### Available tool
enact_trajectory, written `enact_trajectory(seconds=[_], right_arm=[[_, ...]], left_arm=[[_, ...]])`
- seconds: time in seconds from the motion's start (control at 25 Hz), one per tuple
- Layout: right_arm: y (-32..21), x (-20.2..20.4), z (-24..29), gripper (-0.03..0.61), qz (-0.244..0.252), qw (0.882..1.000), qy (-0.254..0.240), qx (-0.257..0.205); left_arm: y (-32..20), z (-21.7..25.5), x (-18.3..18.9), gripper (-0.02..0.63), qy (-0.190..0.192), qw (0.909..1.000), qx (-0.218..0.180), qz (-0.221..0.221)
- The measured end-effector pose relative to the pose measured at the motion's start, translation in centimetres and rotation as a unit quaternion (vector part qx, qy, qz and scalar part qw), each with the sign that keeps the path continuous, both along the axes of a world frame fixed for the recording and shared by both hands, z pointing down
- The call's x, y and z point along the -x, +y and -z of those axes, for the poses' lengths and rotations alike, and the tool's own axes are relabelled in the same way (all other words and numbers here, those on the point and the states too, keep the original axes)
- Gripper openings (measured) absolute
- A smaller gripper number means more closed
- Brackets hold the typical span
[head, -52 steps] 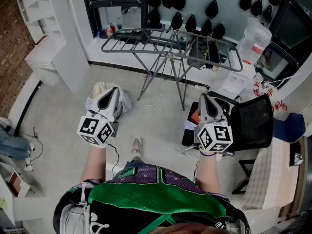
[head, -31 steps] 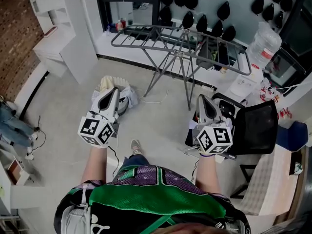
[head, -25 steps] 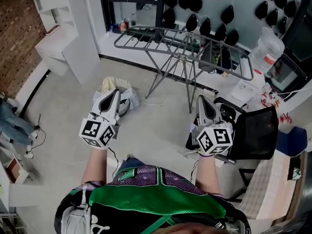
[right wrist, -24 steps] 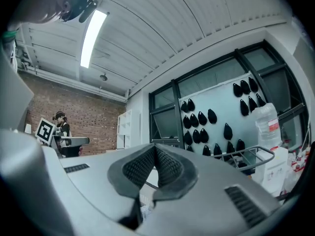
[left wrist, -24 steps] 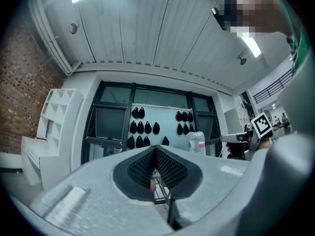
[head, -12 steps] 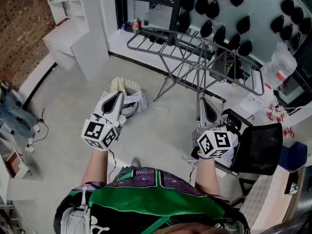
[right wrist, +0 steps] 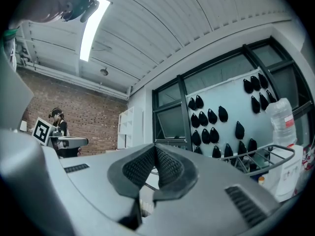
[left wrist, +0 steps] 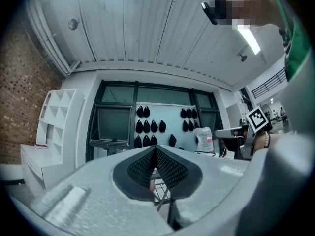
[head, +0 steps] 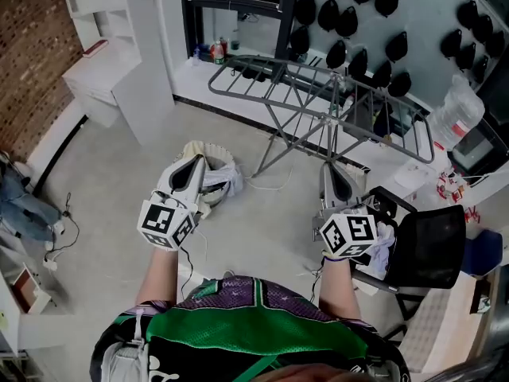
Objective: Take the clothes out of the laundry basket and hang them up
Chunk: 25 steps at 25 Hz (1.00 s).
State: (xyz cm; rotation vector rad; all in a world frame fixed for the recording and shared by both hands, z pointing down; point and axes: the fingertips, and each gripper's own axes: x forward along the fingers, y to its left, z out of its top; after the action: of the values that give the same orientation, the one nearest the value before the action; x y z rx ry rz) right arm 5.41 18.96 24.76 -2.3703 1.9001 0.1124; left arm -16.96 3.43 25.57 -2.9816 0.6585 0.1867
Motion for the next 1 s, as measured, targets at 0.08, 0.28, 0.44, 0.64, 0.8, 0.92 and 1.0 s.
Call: enact_trajectory(seconds=[0.08,0.28,0.44,0.64,0.8,0.92,1.0], right_arm=[[-1.6,0.4,0.0,0.0,0.001,1.0,0.002,0.0],[-5.4,1.7,-0.2,0.0,0.009,1.0,0.004,0.005],[-8.0,3.0,-0.7,0.0,0.013,1.0,0.005,0.012],[-10.1,4.3,-1.0,0.0,0.018,1.0,0.011,0.022],[-11.3,5.0,-1.5,0.001,0.024,0.999,0.014,0.036],[-11.8,5.2,-1.8,0.002,0.029,0.999,0.013,0.04],[-12.4,5.2,-2.1,0.002,0.035,0.998,0.015,0.043]], left_arm=[[-1.4,-0.3,0.2,0.017,-0.008,0.9999,-0.01,0.004],[-4.8,-0.6,1.2,0.018,-0.009,0.9998,-0.018,0.007],[-7.0,-0.8,2.6,0.018,0.006,0.9999,-0.013,0.003],[-9.2,-1.3,4.0,0.018,0.008,0.9999,-0.007,0.008],[-10.4,-2.0,4.9,0.018,0.014,0.9998,0.008,0.015],[-10.8,-2.6,5.1,0.018,0.01,0.9997,0.013,0.02],[-11.0,-3.1,5.2,0.018,0.007,0.9996,0.016,0.024]])
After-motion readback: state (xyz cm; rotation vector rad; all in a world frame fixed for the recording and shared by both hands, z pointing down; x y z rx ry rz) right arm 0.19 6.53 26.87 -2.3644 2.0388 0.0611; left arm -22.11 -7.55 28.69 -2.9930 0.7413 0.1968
